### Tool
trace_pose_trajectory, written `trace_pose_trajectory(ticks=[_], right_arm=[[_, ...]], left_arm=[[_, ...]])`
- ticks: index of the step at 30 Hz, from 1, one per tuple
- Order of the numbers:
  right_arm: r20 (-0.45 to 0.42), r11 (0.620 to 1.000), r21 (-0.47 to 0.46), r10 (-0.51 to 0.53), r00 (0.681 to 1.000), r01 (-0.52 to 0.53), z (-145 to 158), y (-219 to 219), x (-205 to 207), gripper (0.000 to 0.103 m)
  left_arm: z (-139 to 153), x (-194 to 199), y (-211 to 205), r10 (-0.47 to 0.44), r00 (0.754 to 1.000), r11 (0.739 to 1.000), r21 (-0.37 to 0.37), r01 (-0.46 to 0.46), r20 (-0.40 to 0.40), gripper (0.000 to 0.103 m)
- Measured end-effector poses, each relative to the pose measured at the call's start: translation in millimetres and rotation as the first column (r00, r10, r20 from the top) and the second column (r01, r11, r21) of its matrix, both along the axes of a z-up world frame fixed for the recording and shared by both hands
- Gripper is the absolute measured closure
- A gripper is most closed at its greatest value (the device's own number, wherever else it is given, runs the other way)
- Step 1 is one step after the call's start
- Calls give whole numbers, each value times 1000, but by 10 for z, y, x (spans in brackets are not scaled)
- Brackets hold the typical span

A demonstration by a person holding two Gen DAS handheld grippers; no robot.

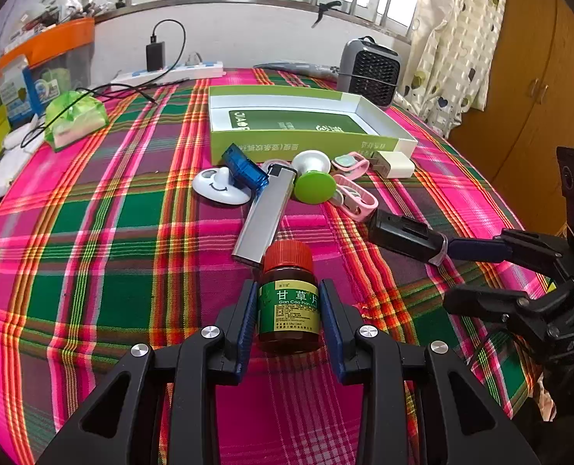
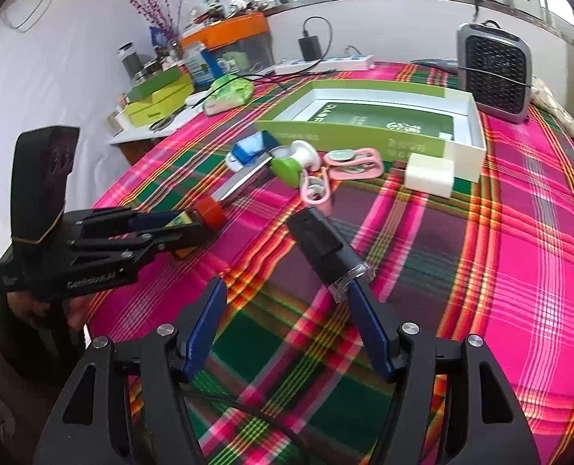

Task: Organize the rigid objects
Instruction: 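Close the right gripper on the black rectangular device while the left gripper holds the bottle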

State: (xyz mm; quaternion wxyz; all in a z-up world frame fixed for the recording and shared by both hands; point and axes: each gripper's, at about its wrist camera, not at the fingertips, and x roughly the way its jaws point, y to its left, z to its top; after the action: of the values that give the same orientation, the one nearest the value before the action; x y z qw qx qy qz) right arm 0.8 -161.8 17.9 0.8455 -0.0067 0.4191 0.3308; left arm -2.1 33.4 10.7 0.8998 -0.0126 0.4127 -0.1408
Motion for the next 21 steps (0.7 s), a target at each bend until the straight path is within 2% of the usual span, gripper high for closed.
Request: trace_pose_trajectory(ticks=[4,7,11,14,21], right_arm=[[30,999,-37,28,999,-27,52,32,-30,37],[82,996,-81,-16,997,22,107,-3,-6,37],[102,990,-128,-45,994,58,73,30,134,37],[88,983,-173,-41,995,56,-27,106,265,37],[54,984,-178,-3,999,12,-109,179,356,37]], left_arm=[[-5,1,-2,0,1000,1000,1,0,1,72],[-5,2,-1,-1,1000,1000,-2,1,-2,72],[-3,-9,-12,-2,1000,1000,4,2,-2,72],[-5,-14,-13,0,1000,1000,2,0,-4,72],[-33,3,-12,-1,1000,1000,7,1,-13,72]])
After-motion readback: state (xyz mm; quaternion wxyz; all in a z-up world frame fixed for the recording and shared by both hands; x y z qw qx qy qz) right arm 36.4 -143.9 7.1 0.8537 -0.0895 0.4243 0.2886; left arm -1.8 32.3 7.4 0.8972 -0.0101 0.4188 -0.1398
